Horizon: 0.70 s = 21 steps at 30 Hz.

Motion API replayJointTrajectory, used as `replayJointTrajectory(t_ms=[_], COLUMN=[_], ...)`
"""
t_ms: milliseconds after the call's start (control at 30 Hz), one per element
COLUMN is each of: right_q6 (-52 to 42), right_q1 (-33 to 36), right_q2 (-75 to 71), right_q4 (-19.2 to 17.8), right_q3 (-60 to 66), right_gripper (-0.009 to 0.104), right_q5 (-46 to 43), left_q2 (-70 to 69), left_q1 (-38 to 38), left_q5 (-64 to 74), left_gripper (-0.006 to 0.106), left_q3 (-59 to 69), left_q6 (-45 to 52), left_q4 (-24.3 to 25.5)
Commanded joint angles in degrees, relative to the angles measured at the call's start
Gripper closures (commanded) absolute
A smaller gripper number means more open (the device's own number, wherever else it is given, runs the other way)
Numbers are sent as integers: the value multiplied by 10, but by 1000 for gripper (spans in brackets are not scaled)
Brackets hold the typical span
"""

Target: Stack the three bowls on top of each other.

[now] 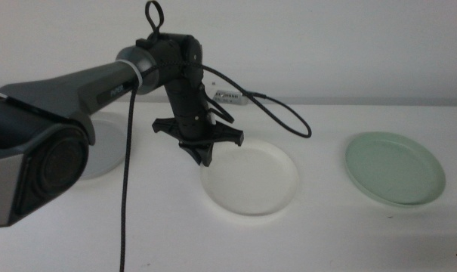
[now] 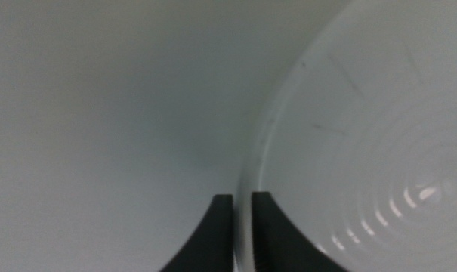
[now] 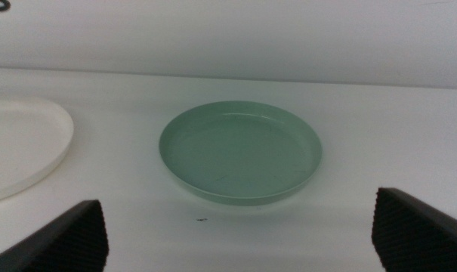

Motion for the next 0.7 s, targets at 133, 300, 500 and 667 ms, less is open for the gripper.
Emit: replayJointTrajectory(t_ms=[133, 300, 500, 667], right_q6=[-1, -1, -1, -1], right_q1=[-5, -5, -5, -5], right_q2=[-23, -23, -23, -23], right_q4=[-4, -4, -4, -4], right_q3=[25, 25, 25, 25], right_gripper=[2, 2, 2, 2], right_q5=[-5, -5, -5, -5], left_q2=[7, -31, -123, -128], left_q1=[3, 5, 52, 157], left_q5=[13, 55, 54, 54], left_gripper=[54, 17, 7, 7], left_q3=[-7, -35, -35, -31], left_q6=[4, 4, -34, -20], left_q4=[24, 98, 187, 176])
